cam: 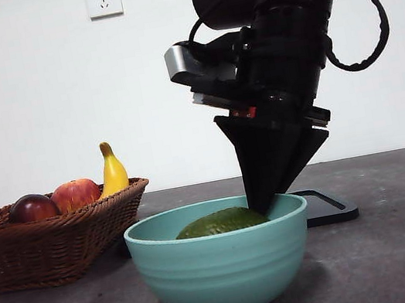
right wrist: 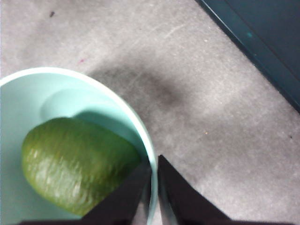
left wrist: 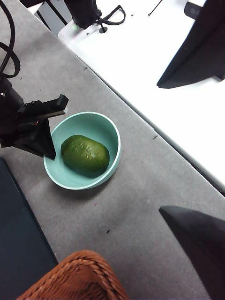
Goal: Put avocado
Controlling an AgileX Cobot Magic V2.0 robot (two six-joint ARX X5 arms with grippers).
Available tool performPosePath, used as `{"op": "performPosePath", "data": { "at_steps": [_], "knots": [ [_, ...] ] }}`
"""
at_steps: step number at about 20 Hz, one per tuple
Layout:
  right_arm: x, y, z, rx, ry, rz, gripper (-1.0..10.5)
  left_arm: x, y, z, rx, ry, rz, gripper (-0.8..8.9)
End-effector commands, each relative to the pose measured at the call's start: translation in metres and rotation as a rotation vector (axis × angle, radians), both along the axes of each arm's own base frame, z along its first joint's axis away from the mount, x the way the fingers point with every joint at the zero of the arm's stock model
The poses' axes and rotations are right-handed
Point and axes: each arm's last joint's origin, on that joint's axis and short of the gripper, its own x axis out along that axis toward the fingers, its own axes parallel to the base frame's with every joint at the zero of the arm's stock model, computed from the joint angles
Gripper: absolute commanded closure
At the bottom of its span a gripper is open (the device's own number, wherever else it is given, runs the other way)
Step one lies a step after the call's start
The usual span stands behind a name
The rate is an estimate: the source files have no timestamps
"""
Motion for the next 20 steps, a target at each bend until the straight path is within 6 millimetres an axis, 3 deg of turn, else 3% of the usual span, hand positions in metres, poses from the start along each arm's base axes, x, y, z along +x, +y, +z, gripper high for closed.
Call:
{"op": "performPosePath", "data": {
  "at_steps": [1, 6, 12, 16, 20],
  "knots": [
    [0.002, 0.006, 0.000, 0.008, -0.005, 0.015, 9.3, 0.000, -0.001, 0.002, -0.002, -0.015, -0.022, 4.13],
    [0.001, 0.005, 0.016, 0.039, -0.029, -0.010, 9.3, 0.000, -0.001, 0.002, -0.002, -0.015, -0.022, 4.13],
    [0.020, -0.004, 0.040, 0.061, -0.060, -0.073, 9.3, 0.000, -0.001, 0.002, -0.002, -0.015, -0.022, 4.13],
    [0.047, -0.016, 0.061, 0.096, -0.110, -0.147, 9.3, 0.001, -0.001, 0.002, -0.002, -0.015, -0.022, 4.13],
    [0.091, -0.027, 0.072, 0.100, -0.132, -0.231, 9.3, 0.001, -0.001, 0.002, -0.002, -0.015, -0.022, 4.13]
  ]
}}
